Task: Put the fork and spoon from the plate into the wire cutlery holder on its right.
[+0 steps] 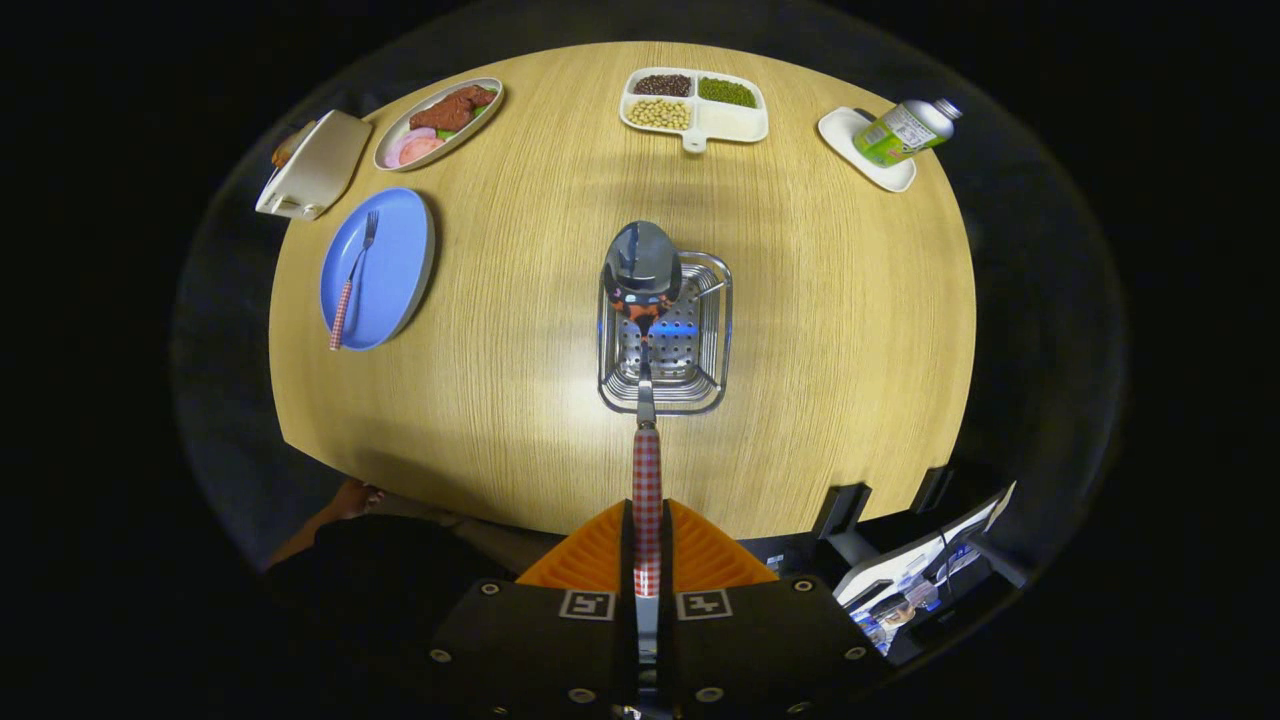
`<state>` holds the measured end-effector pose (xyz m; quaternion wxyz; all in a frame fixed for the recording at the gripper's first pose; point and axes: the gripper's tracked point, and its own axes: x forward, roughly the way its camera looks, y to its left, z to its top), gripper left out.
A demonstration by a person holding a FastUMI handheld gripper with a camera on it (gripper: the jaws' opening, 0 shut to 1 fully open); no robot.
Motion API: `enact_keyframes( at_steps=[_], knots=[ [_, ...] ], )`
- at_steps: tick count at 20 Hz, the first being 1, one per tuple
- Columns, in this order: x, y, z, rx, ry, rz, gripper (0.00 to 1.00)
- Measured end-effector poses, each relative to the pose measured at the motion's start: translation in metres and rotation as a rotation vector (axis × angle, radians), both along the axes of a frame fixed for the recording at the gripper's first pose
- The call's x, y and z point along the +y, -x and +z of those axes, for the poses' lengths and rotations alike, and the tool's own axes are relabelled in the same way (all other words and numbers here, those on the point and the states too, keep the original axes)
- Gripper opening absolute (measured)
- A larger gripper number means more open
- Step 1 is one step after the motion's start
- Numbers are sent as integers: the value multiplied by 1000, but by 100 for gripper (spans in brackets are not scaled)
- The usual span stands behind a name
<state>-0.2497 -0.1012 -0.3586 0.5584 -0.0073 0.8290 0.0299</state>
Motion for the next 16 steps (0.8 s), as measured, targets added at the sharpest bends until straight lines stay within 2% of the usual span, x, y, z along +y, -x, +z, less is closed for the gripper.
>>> enact_keyframes(
  at_steps=[12,16],
  knots=[
    [-21,3,-12,310,-44,92,8],
    [-30,1,-19,387,8,156,9]
  ],
)
